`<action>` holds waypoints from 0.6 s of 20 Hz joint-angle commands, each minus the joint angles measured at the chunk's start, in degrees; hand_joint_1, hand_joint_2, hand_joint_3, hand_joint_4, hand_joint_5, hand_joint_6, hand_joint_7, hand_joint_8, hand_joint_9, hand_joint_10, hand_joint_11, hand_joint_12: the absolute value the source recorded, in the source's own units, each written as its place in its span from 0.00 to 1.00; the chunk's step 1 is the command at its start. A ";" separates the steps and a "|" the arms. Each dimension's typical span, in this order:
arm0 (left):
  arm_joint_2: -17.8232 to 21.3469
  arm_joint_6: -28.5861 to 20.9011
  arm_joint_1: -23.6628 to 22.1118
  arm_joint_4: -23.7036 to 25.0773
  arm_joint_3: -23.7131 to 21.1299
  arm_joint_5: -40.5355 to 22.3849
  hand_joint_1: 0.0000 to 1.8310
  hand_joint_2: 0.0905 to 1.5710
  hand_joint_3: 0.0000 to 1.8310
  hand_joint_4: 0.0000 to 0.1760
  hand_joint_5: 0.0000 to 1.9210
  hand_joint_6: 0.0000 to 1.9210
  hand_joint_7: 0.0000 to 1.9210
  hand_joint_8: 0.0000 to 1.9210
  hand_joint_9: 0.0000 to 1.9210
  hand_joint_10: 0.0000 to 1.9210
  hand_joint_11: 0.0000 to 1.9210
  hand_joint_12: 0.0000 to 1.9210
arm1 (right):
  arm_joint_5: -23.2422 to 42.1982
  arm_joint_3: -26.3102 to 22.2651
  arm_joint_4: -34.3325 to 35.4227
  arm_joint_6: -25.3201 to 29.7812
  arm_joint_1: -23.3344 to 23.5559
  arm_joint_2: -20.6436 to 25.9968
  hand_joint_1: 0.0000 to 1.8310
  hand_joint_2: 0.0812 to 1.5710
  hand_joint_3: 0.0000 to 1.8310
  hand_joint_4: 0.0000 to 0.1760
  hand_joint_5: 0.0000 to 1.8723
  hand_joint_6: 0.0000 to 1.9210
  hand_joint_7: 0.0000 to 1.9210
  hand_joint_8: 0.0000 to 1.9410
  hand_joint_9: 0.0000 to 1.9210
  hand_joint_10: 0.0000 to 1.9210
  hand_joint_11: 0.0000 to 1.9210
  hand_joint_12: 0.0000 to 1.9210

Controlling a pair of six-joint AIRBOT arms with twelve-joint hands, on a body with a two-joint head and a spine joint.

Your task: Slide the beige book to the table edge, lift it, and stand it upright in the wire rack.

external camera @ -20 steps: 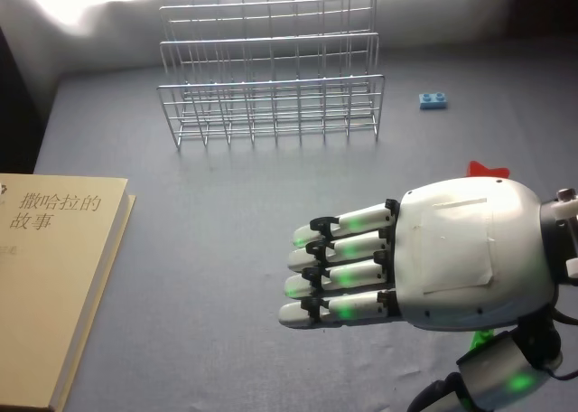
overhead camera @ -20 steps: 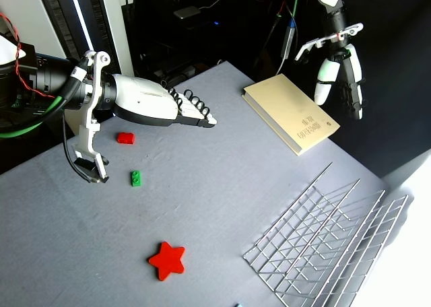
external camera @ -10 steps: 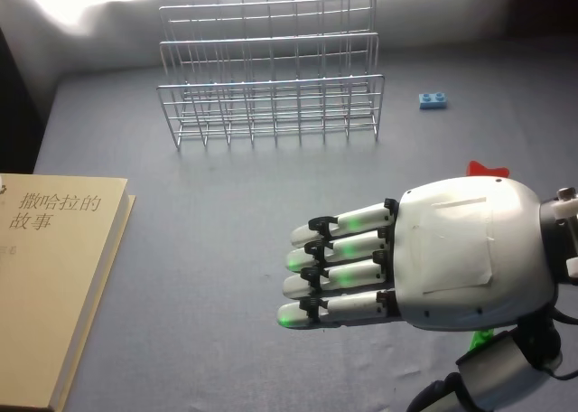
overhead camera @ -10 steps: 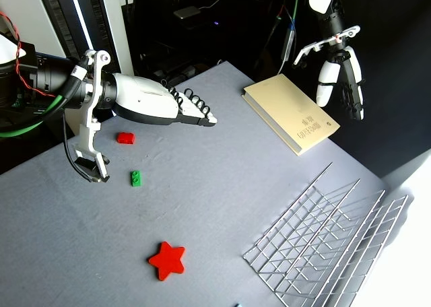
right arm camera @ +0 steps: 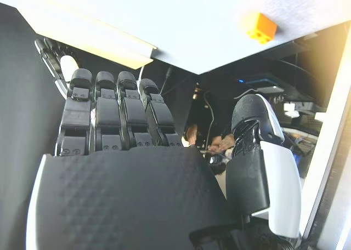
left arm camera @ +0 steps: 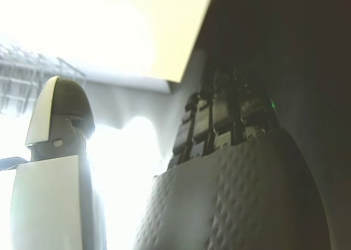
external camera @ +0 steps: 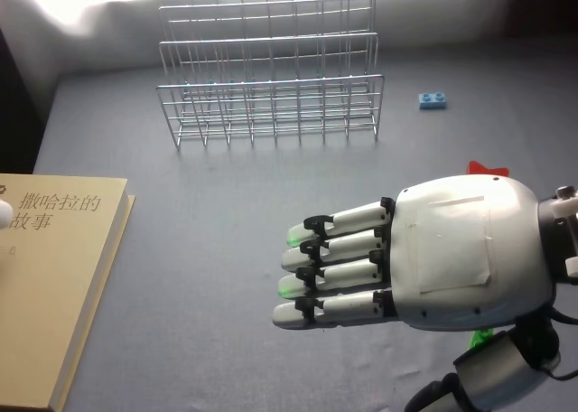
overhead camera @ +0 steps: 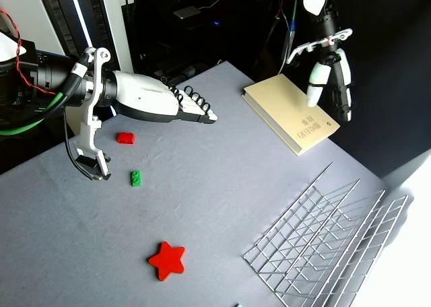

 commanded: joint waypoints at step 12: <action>-1.33 -0.38 0.76 -0.23 2.17 5.73 0.50 0.67 0.00 0.00 0.07 0.00 0.18 0.00 0.18 0.01 0.00 0.34 | 0.94 -0.57 2.09 -0.78 0.64 0.28 0.00 0.73 0.00 0.00 0.00 0.00 0.00 0.00 0.00 0.00 0.00 0.00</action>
